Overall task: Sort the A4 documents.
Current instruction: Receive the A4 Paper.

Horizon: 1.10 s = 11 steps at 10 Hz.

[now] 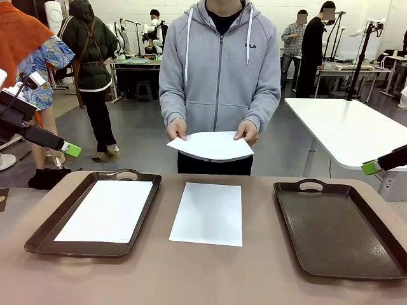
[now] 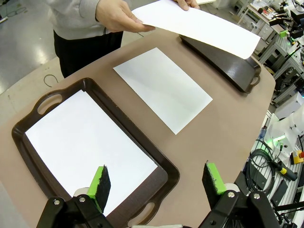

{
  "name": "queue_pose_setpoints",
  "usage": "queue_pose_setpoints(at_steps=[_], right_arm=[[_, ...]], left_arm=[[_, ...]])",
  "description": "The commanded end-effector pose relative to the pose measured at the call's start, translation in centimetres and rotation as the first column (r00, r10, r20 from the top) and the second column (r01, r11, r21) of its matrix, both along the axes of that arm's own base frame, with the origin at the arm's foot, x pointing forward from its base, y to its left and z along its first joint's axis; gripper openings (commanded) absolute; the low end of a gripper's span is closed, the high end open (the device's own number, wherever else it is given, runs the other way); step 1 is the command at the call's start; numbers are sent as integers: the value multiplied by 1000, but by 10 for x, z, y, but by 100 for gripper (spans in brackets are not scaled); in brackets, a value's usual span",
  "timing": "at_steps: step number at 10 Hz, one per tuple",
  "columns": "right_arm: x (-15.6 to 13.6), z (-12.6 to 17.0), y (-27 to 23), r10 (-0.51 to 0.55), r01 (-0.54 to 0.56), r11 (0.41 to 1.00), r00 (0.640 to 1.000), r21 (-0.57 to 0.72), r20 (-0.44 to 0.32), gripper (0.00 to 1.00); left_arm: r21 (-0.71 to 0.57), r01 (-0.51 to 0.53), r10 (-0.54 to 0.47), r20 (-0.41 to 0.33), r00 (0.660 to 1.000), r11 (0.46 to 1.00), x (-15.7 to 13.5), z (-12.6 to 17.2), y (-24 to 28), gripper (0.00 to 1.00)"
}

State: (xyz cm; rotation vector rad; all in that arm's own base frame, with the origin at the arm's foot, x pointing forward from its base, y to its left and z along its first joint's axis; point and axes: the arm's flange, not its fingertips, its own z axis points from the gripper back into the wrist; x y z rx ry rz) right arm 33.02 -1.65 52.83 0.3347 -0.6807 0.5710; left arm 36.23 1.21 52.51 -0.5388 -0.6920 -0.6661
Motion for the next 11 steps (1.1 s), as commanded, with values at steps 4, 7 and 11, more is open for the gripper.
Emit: queue_pose_setpoints(at_steps=[4, 7, 11], right_arm=[[1, -1, 0, 8, -8, 1000, 1000, 10, -3, 100], [1, -1, 0, 8, -8, 1000, 1000, 10, -3, 100], [1, -1, 0, 8, -8, 1000, 1000, 10, -3, 100]], left_arm=[[-2, 0, 0, 4, 1000, 1000, 0, 0, 0, 100], [-2, 0, 0, 4, 1000, 1000, 0, 0, 0, 100], [-2, 0, 0, 4, 1000, 1000, 0, 0, 0, 100]])
